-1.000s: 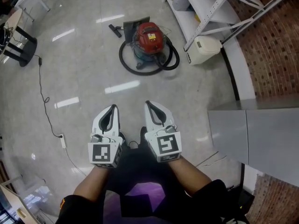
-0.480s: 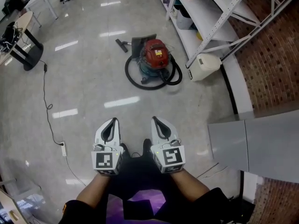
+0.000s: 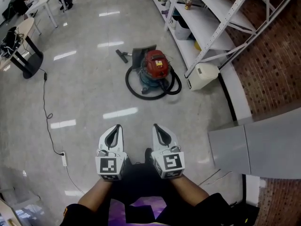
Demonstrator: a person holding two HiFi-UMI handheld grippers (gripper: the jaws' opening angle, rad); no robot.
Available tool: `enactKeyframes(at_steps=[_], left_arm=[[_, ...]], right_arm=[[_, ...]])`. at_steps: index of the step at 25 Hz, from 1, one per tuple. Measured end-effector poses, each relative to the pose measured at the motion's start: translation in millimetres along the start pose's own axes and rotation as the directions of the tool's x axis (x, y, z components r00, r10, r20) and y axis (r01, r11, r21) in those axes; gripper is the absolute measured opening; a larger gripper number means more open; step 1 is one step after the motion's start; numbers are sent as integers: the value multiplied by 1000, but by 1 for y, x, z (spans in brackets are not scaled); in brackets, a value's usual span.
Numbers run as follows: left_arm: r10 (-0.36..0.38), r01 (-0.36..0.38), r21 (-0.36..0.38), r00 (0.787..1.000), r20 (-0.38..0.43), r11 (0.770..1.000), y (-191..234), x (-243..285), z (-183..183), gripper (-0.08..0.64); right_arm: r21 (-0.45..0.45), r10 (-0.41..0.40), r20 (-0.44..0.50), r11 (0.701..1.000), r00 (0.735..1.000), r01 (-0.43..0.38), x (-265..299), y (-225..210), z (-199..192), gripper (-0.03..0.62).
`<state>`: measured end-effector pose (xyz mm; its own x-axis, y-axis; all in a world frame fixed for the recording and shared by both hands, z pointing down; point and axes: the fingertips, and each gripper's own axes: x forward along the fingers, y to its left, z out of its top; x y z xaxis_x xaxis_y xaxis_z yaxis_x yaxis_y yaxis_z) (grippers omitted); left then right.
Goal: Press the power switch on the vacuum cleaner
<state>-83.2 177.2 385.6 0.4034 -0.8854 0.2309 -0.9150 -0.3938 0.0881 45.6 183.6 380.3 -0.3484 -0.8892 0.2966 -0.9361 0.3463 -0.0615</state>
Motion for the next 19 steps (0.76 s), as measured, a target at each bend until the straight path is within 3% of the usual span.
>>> enactKeyframes(at_steps=[19], left_arm=[[21, -20, -22, 1000, 16, 1000, 16, 7, 4, 15]], right_arm=[[-43, 44, 15, 998, 999, -44, 13, 11, 8, -9]])
